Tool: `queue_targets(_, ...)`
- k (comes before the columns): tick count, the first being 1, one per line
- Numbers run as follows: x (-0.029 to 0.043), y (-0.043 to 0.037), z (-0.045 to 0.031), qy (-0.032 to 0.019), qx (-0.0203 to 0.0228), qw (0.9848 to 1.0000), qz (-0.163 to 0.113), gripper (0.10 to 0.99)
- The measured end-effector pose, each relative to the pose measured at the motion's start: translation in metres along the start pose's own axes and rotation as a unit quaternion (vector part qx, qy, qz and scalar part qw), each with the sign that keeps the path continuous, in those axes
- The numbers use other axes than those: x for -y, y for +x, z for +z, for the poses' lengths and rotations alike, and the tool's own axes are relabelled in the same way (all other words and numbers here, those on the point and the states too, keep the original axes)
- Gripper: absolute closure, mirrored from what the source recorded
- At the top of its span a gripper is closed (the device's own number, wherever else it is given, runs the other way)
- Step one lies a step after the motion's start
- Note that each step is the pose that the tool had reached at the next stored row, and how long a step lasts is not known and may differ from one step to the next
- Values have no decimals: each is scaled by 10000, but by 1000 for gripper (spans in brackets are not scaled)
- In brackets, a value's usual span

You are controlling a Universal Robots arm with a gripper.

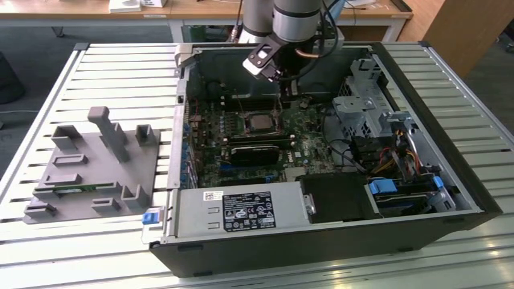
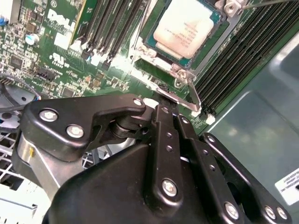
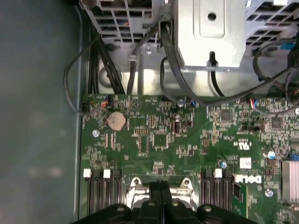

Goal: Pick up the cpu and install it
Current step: 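Close the cpu cover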

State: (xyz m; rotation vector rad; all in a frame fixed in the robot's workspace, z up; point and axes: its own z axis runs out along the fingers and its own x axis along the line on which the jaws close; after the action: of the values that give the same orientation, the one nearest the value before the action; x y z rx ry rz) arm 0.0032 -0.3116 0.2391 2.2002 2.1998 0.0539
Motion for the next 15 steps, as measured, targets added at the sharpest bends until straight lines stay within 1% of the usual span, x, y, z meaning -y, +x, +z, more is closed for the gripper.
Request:
queue_targets(6, 50, 0, 30, 1, 1, 10000, 0, 980)
queue_targets(10, 115, -1, 70, 2, 1, 10000, 0, 980)
queue_targets(12, 156, -1, 86, 3, 1, 10000, 0, 980)
queue_targets(15, 254, -1, 88, 3, 0, 10000, 0, 980)
